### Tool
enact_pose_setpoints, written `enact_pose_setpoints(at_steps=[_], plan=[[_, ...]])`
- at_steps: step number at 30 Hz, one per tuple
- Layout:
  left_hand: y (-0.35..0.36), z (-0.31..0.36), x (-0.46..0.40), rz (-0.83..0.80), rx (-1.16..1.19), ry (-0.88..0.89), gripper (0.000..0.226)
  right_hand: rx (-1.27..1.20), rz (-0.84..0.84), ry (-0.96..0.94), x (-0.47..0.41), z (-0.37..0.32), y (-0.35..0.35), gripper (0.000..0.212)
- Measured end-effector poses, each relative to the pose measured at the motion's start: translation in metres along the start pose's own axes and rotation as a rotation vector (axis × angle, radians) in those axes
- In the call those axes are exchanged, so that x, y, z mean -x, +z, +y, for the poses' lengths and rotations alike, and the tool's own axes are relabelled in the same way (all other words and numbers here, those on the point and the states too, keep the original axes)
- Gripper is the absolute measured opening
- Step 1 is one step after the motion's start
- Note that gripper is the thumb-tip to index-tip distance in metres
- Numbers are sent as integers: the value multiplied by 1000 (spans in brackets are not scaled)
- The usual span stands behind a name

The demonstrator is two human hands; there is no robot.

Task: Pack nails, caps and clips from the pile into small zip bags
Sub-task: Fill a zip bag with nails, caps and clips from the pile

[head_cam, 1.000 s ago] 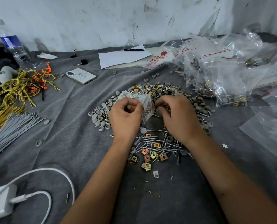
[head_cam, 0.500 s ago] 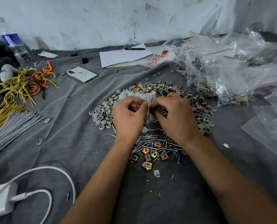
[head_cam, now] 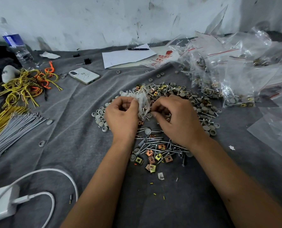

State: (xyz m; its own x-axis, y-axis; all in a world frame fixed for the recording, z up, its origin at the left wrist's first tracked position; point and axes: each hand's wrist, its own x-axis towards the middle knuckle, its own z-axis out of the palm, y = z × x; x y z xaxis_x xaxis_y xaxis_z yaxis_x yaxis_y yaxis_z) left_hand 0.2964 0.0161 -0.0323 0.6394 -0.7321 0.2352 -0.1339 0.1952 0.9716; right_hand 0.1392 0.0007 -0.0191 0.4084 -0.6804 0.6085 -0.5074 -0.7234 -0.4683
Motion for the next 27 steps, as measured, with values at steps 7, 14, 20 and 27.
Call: enact_pose_setpoints(at_steps=[7, 14, 20, 27], plan=[[1, -1, 0, 10, -2, 13, 13, 211, -355, 34, 6, -5, 12, 27], [2, -2, 0, -4, -27, 41, 13, 21, -256, 46, 4, -5, 9, 11], [3, -2, 0, -24, -53, 72, 13, -81, -64, 91, 1, 1, 2, 7], [5, 1, 5, -148, -110, 107, 11, -37, 144, 30, -1, 1, 0, 11]])
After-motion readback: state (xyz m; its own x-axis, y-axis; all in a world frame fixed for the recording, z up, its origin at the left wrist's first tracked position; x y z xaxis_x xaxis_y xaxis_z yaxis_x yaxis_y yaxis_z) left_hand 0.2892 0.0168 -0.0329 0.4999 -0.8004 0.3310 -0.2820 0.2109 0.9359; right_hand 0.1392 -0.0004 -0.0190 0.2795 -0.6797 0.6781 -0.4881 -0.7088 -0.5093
